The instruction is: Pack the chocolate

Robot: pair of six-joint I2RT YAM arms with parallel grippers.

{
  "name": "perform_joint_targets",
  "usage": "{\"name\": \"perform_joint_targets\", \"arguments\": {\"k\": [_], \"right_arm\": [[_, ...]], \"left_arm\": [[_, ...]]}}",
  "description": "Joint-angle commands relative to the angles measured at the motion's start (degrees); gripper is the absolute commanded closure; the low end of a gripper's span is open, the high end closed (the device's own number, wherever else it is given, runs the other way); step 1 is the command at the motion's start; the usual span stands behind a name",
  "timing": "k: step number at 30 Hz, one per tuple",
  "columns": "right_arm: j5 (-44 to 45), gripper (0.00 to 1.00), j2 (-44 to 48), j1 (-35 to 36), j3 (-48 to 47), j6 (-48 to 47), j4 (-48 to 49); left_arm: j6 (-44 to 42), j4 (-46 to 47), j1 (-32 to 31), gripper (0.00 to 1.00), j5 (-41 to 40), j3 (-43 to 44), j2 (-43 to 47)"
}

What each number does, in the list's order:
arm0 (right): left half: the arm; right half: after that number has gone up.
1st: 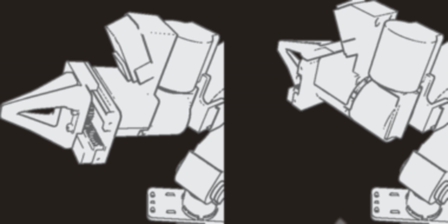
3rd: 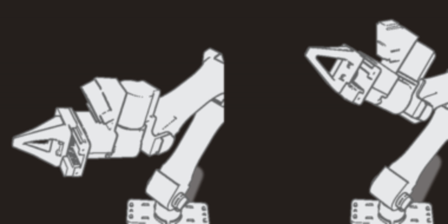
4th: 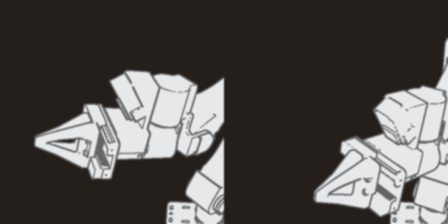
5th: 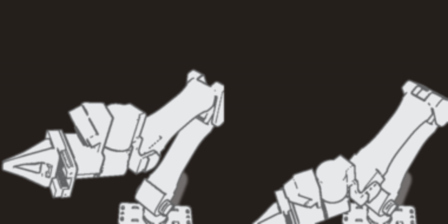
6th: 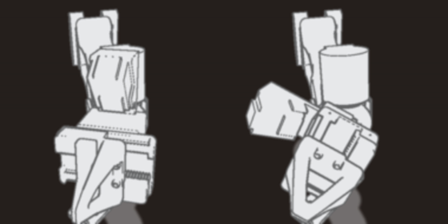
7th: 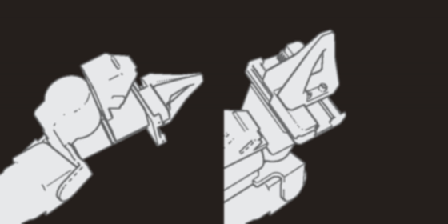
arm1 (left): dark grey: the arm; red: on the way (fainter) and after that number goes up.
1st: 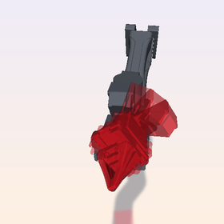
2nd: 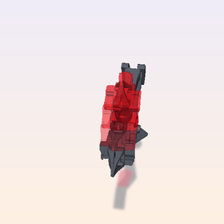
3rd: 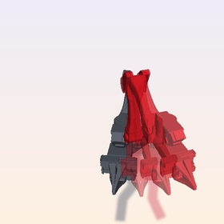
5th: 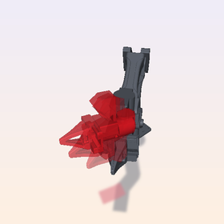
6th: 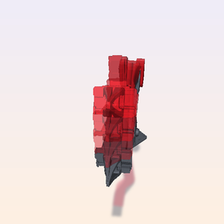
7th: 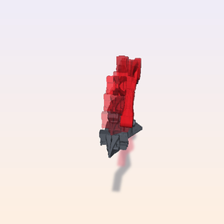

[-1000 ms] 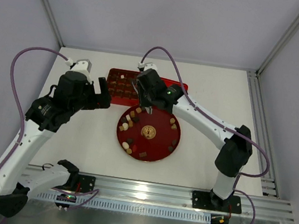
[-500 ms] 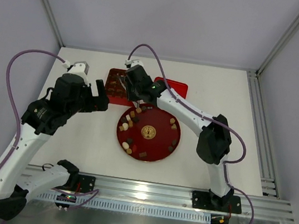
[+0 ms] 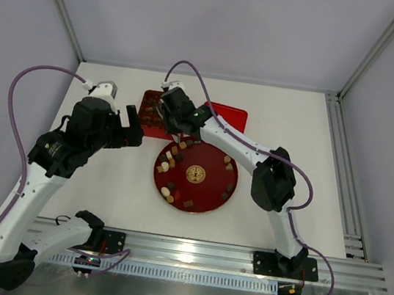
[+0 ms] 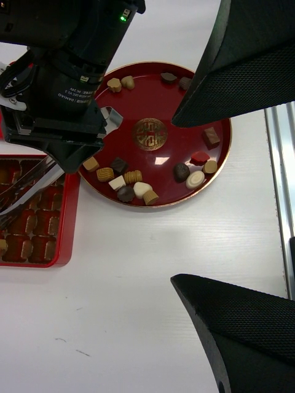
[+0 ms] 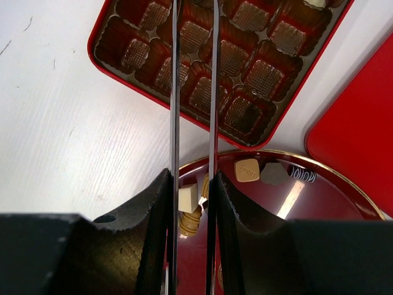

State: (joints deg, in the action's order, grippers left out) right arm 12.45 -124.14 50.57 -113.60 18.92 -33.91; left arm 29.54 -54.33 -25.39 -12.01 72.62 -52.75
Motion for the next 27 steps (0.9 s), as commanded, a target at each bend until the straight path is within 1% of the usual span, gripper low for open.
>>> {"name": "perform_joint_targets", "arguments": {"k": [1, 9, 12, 21, 23, 27], "right_arm": [[0.3, 0.66, 0.3, 0.1, -2.6, -0.1, 1.6], [0.6, 0.65, 0.1, 0.1, -2.5, -0.4, 1.7], [0.7, 0.62, 0.0, 0.0, -2.7, -0.5, 1.6], [0.8, 0.6, 0.1, -0.1, -3.2, -0.7, 1.7], [0.8, 0.58, 0.1, -0.1, -3.4, -0.8, 1.5], [0.9, 0.58, 0.2, -0.1, -4.0, -1.1, 1.3]], "left_arm": [[-0.6, 0.2, 0.1, 0.0, -0.5, 1.4, 0.6], [-0.6, 0.4, 0.1, 0.0, -0.5, 1.2, 0.3], [-0.7, 0.5, 0.0, 0.0, -0.5, 1.4, 0.3], [-0.8, 0.6, 0.1, 0.0, -0.5, 1.4, -0.2], [-0.8, 0.7, 0.1, 0.0, -0.6, 1.4, -0.2], [-0.8, 0.9, 0.0, 0.0, -0.6, 1.4, -0.4]]}}
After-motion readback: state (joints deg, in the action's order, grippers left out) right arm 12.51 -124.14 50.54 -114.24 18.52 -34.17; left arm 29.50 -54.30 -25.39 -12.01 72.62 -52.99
